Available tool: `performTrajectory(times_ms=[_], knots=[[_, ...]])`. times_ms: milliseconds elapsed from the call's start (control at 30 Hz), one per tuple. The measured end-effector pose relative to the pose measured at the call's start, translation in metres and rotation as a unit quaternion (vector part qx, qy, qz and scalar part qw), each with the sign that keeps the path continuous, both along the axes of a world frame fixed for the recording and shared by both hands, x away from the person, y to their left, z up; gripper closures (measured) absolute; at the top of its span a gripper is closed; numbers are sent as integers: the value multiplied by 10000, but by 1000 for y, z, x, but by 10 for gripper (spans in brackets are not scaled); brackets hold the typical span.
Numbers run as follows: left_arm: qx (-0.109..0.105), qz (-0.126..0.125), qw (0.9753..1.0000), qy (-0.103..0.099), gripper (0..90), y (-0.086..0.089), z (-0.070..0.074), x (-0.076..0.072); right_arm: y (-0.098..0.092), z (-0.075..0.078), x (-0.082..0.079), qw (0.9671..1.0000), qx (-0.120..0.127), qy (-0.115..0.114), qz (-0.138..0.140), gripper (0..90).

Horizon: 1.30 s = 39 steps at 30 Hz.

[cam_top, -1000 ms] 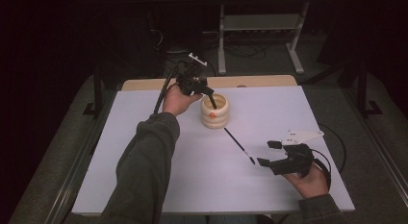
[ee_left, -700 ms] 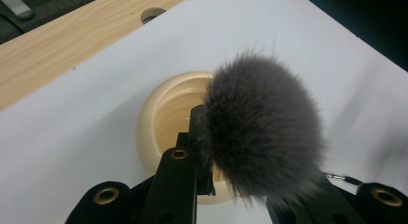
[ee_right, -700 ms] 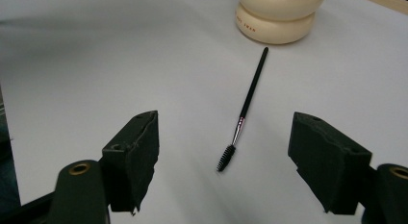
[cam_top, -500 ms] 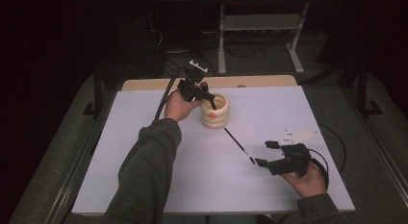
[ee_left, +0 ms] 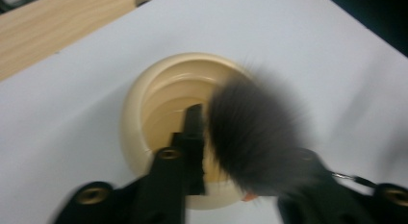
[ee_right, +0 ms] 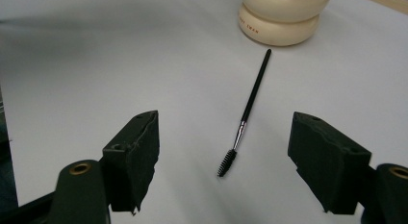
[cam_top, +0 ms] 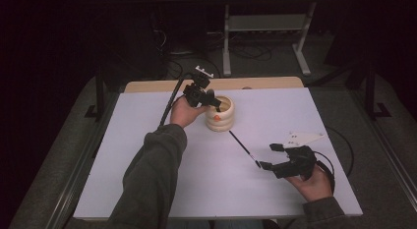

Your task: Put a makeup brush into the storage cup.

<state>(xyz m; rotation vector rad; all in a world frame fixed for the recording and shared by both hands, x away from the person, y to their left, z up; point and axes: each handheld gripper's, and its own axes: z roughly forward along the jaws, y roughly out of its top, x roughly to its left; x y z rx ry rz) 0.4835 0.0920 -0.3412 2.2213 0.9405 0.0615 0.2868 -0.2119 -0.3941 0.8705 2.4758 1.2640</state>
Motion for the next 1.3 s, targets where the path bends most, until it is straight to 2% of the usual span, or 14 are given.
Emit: performTrajectory(times_ms=[67, 100, 300, 467, 533, 567, 800, 833, 933, 1067, 1100, 1233, 1300], knots=[[7, 52, 9999, -104, 642, 1, -2, -2, 0, 0, -1, 10000, -8, 26, 5, 262], [-10, 20, 10000, -96, 603, 3, -1, -4, 0, 0, -1, 10000, -16, 13, 11, 262], [7, 9, 9998, -175, 525, 13, 2, -11, 2, 1, -2, 10000, -24, -23, 1, 253], [-27, 3, 9998, -197, 499, 18, 4, -16, 3, 1, -1, 10000, -42, -2, -17, 250], [35, 0, 9997, -251, 483, 20, 5, -18, 4, 2, 0, 10000, -34, 3, -14, 251], [-31, 9, 9997, -244, 478, 22, 5, -19, 5, 2, 0, 10000, -47, 14, -1, 252], [-108, -36, 9996, -263, 442, 31, 4, -22, 8, 0, 3, 9999, -139, 54, -4, 250], [-67, -61, 9996, -281, 439, 33, 4, -22, 8, -1, 3, 9999, -136, 66, -13, 249], [-161, -22, 9993, -327, 427, 37, 4, -25, 7, -1, 4, 9998, -161, 73, -20, 246], [-116, 20, 9992, -370, 417, 41, 5, -31, 5, 0, 4, 9999, -136, 20, -33, 241], [-15, -30, 9993, -385, 413, 42, 5, -33, 4, 1, 2, 9999, -154, 24, -35, 241], [-105, -2, 9991, -420, 407, 46, 6, -40, 3, 4, 0, 9998, -180, -25, -43, 241], [-84, 14, 9991, -427, 401, 47, 3, -46, 2, 4, 0, 9998, -182, -16, -75, 238]])
